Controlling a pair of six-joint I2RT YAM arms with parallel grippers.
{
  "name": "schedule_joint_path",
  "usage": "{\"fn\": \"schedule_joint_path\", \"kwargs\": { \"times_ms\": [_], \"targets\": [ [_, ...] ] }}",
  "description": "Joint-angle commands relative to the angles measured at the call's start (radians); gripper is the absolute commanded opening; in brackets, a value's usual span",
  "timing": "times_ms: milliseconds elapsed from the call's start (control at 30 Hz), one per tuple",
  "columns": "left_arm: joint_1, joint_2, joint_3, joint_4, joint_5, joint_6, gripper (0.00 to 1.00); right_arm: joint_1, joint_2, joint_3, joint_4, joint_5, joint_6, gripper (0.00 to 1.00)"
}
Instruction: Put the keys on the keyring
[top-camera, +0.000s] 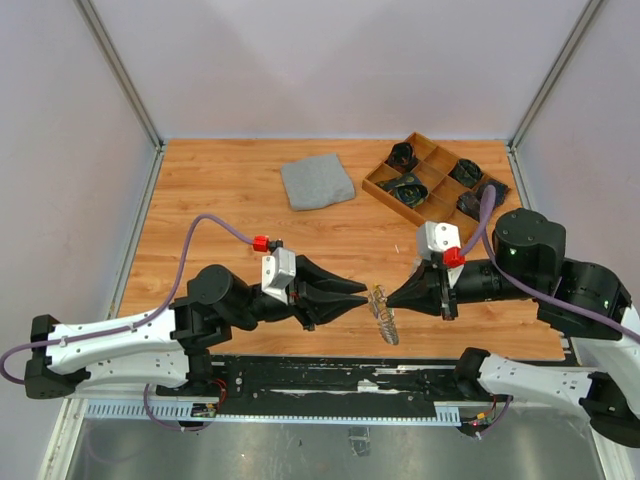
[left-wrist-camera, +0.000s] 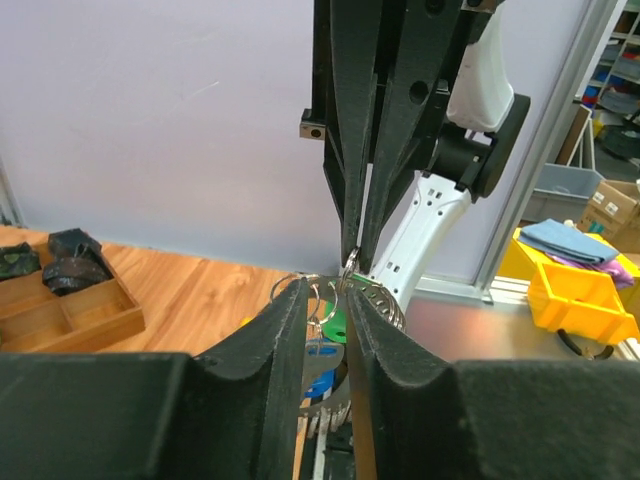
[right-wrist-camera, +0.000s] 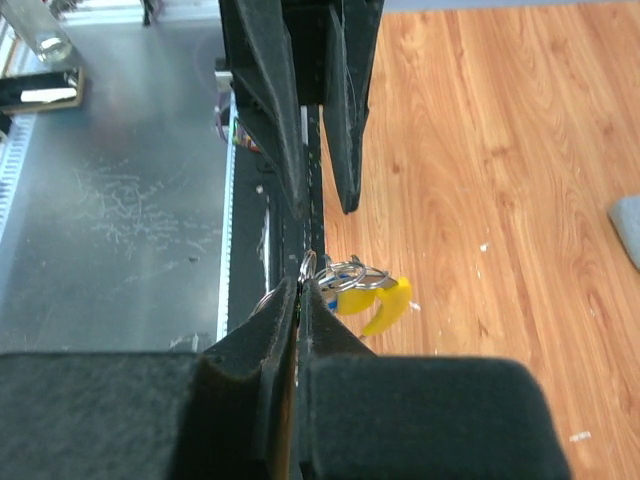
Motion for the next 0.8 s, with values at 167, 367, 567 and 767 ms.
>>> {"fn": "schedule_joint_path", "kwargs": {
  "times_ms": [167,367,567,767],
  "targets": [
    [0.005,0.072,0.11,-0.135,-0.011,0.046,0.34,-0.01,0.11,0.161,-0.298,0.095,-0.125,0.01],
    [0.005,0.131,0.155,-0.202,0.024,0.043,0.37,-0.01,0.142,0.199,-0.362,0.111,-0.143,0.01],
    [0.004,0.169,0.178,-0.237,0.037,0.045,0.39,-0.009,0.154,0.214,-0.391,0.11,-0.154,0.01],
    [0.005,0.183,0.184,-0.236,0.044,0.049,0.39,-0.01,0.161,0.216,-0.393,0.106,-0.154,0.01]
  ]
}}
